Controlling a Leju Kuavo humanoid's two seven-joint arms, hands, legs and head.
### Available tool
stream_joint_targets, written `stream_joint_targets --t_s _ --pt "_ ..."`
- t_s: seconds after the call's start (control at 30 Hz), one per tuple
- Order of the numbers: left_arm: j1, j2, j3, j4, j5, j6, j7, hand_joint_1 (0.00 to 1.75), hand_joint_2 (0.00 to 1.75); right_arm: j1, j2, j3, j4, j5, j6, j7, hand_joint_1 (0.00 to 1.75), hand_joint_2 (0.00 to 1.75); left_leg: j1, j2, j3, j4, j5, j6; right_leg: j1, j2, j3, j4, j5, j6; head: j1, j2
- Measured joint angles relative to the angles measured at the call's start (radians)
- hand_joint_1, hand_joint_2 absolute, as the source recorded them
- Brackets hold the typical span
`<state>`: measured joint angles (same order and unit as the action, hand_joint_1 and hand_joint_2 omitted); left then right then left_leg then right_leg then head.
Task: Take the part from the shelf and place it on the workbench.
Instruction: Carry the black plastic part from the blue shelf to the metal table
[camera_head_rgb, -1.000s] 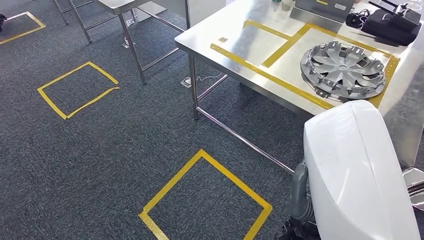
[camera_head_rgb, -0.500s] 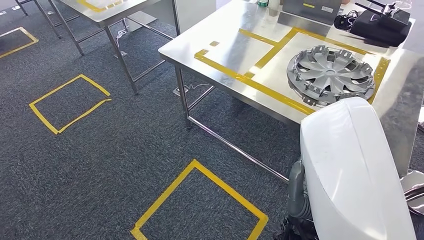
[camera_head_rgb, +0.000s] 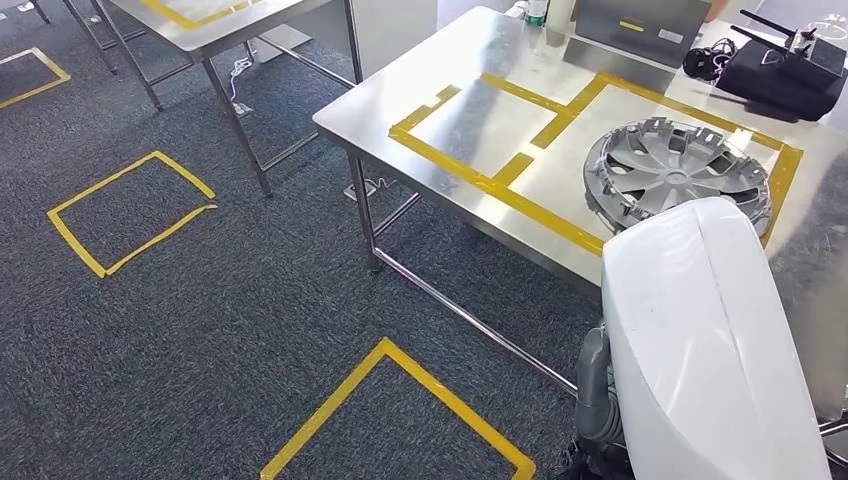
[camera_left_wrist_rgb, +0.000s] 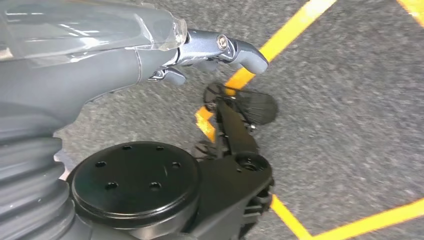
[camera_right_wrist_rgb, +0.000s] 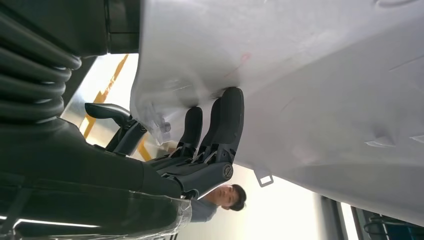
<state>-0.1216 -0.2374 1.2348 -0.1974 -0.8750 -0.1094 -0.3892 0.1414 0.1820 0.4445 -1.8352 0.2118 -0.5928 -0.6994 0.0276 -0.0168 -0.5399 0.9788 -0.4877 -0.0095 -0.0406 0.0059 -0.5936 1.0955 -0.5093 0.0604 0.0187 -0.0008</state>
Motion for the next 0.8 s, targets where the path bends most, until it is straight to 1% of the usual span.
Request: stream_joint_targets --t_s 0.03,0.07,0.1,0.13,0.17,0.2,0.23,0.3,0.4,0.5,0.53,0.6,0.67,0.7,0.73,0.8 --pt "0.000 0.001 0.000 0.000 0.000 0.002 0.000 0.00 1.75 -0.001 -0.001 0.000 0.000 -0.001 0.000 0.000 1.75 0.00 0.001 -0.001 0.004 0.003 -0.009 -0.009 -0.002 -0.001 0.013 -0.044 0.025 0.001 0.002 0.000" --pt "-0.001 0.002 0.000 -0.001 0.000 0.003 0.000 0.00 1.75 -0.001 -0.002 0.000 0.000 -0.002 -0.001 0.000 1.75 0.00 0.001 -0.002 0.004 0.006 -0.016 -0.013 -0.002 -0.001 0.020 -0.067 0.032 -0.003 0.003 0.000" --pt "-0.001 0.002 0.000 -0.001 0.001 0.004 0.000 0.00 1.75 -0.002 -0.002 0.001 0.000 -0.003 -0.002 0.001 1.75 0.00 0.000 -0.002 0.003 0.008 -0.020 -0.010 0.001 0.001 0.022 -0.068 0.028 -0.009 0.002 0.000" --pt "-0.001 0.001 0.000 -0.001 0.002 0.003 0.000 0.00 1.75 -0.003 -0.002 0.002 0.000 -0.004 -0.002 0.001 1.75 0.00 0.001 -0.001 0.003 0.008 -0.021 -0.001 0.001 0.004 0.022 -0.070 0.028 -0.019 -0.001 0.000" --pt "0.000 0.000 0.000 -0.001 0.004 0.001 0.001 0.00 1.75 -0.003 -0.002 0.002 0.000 -0.004 -0.003 0.001 1.75 0.00 0.001 0.000 0.005 0.006 -0.021 0.009 0.002 0.006 0.021 -0.071 0.028 -0.022 -0.004 0.000" --pt "0.000 -0.001 0.000 -0.001 0.007 -0.001 0.004 0.00 1.75 -0.004 -0.002 0.003 0.000 -0.005 -0.004 0.000 1.75 0.00 0.002 0.001 0.008 0.003 -0.019 0.016 0.004 0.007 0.022 -0.071 0.026 -0.026 -0.005 0.000" --pt "0.000 -0.001 0.000 -0.001 0.011 -0.007 0.006 0.00 1.75 -0.004 -0.002 0.003 0.000 -0.005 -0.004 0.000 1.75 0.00 0.002 0.001 0.010 0.000 -0.019 0.018 0.006 0.007 0.022 -0.071 0.025 -0.029 -0.006 0.000" --pt "0.000 -0.002 0.002 -0.001 0.024 -0.031 0.012 0.00 1.75 -0.006 -0.003 0.003 0.000 -0.006 -0.005 0.000 1.75 0.00 0.003 0.001 0.013 -0.004 -0.019 0.018 0.007 0.007 0.023 -0.071 0.023 -0.034 -0.006 0.000" --pt "0.000 -0.001 0.007 -0.001 0.040 -0.071 0.012 0.00 1.75 -0.009 -0.004 0.004 0.000 -0.006 -0.006 0.000 1.75 0.00 0.003 0.001 0.013 -0.003 -0.024 0.019 0.006 0.007 0.024 -0.070 0.021 -0.036 -0.008 0.000" --pt "0.000 0.000 0.011 -0.001 0.050 -0.083 0.012 0.00 1.75 -0.010 -0.005 0.005 0.000 -0.006 -0.006 0.000 1.75 0.00 0.002 0.003 0.013 -0.002 -0.030 0.018 0.005 0.007 0.025 -0.072 0.018 -0.034 -0.008 0.000" --pt "0.000 0.000 0.013 -0.001 0.051 -0.083 0.013 0.00 1.75 -0.010 -0.005 0.006 0.000 -0.006 -0.006 0.000 1.75 0.00 0.000 0.004 0.013 -0.002 -0.032 0.018 0.005 0.007 0.028 -0.075 0.018 -0.032 -0.008 0.000" --pt "0.000 0.000 0.015 -0.001 0.054 -0.084 0.014 0.00 1.75 -0.012 -0.005 0.006 0.000 -0.006 -0.006 0.000 1.75 0.00 0.000 0.004 0.018 -0.015 -0.036 0.017 0.005 0.007 0.034 -0.070 0.030 -0.024 -0.008 0.000" --pt "0.001 0.000 0.016 -0.001 0.055 -0.083 0.016 0.00 1.75 -0.016 -0.006 0.006 0.000 -0.006 -0.004 0.000 1.75 0.00 0.004 0.003 0.040 -0.034 -0.040 0.015 0.004 0.005 0.030 -0.046 0.032 -0.016 -0.005 0.000" --pt "0.002 0.000 0.017 -0.001 0.056 -0.083 0.017 0.00 1.75 -0.020 -0.007 0.006 0.000 -0.005 -0.004 0.000 1.75 0.00 0.007 0.003 0.053 -0.039 -0.042 0.014 0.004 0.003 0.017 -0.020 0.019 -0.013 -0.002 0.000" --pt "0.002 0.000 0.017 -0.001 0.056 -0.083 0.018 0.00 1.75 -0.023 -0.007 0.006 0.000 -0.005 -0.003 0.000 1.75 0.00 0.008 0.005 0.064 -0.041 -0.045 0.015 0.004 0.003 -0.009 0.025 -0.004 -0.011 0.000 0.000" --pt "0.002 0.000 0.018 -0.001 0.056 -0.082 0.020 0.00 1.75 -0.024 -0.008 0.006 0.000 -0.005 -0.002 0.000 1.75 0.00 0.008 0.008 0.080 -0.041 -0.055 0.014 0.003 0.002 -0.088 0.150 -0.052 0.000 0.004 0.000"
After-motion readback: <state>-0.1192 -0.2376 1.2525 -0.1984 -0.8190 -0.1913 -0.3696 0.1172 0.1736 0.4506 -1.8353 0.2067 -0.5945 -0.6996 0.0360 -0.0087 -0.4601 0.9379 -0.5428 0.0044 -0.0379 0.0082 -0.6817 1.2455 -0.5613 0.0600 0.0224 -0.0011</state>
